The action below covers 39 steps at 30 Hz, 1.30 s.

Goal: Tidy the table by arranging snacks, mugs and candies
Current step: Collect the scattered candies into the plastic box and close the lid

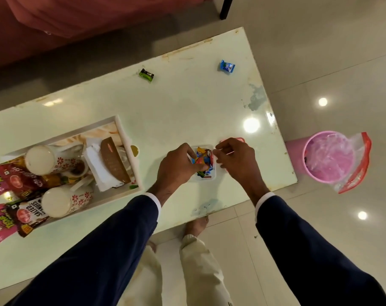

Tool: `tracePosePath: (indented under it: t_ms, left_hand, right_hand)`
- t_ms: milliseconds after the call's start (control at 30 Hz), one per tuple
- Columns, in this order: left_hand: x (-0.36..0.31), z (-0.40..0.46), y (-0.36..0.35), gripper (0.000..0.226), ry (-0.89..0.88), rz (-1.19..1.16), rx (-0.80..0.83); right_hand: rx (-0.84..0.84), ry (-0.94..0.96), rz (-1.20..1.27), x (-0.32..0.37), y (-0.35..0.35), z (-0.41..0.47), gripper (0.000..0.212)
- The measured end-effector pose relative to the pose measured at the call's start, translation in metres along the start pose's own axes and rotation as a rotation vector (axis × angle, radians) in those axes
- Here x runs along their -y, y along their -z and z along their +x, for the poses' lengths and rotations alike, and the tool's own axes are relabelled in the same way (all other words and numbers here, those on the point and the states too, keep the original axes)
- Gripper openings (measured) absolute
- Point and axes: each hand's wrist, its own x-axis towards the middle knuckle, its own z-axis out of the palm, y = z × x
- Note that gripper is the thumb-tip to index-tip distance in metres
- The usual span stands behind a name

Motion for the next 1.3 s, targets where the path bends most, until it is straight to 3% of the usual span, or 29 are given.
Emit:
tracePosePath:
  t_ms: [100, 267, 367, 467, 567, 667, 767, 900, 1100, 1167, 1300]
  left_hand:
    - [-0.005, 0.007, 0.015, 0.056, 0.005, 0.095, 0.049]
    - [-0.006, 0.048, 0.058, 0.033, -0.127, 0.097, -0.145]
    - [-0.002, 0.096, 0.091, 0.026, -0.222, 0.267, -0.304]
    - [0.007, 0.140, 0.116, 0.047, -0.194, 0.470, -0.389]
    - [0.013, 0.168, 0.127, 0.069, -0.175, 0.542, -0.483]
    - [0.017, 0.183, 0.130, 0.079, -0.169, 0.475, -0.416]
    - [0.018, 0.188, 0.129, 0.061, -0.217, 0.461, -0.360]
    - [0.017, 0.183, 0.123, 0.015, -0.307, 0.458, -0.435]
    - [0.014, 0.162, 0.105, 0.019, -0.068, 0.255, -0.245]
    - [0.011, 0.150, 0.101, 0.015, 0.001, 0.105, -0.171]
    - [0.003, 0.100, 0.074, 0.005, 0.046, -0.252, -0.065]
  right_hand:
    - [-0.014, -0.014, -0.008, 0.000, 0.017, 0.013, 0.005]
    - [-0.060, 0.132, -0.106, 0.018, 0.034, 0.069, 0.005]
    - [-0.132, 0.275, -0.250, 0.039, 0.037, 0.125, 0.028]
    - [-0.129, 0.401, -0.475, 0.060, 0.031, 0.172, 0.060]
    - [-0.157, 0.413, -0.674, 0.069, 0.023, 0.201, 0.073]
    - [-0.160, 0.428, -0.815, 0.069, 0.018, 0.210, 0.057]
    - [-0.202, 0.502, -0.849, 0.057, 0.017, 0.204, 0.039]
    - [-0.167, 0.517, -0.808, 0.043, 0.014, 0.195, 0.037]
    - [-0.151, 0.470, -0.734, 0.050, 0.017, 0.200, 0.033]
    - [-0.159, 0.395, -0.560, 0.051, 0.020, 0.195, 0.033]
    - [-0.132, 0.151, 0.031, 0.040, 0.018, 0.143, 0.033]
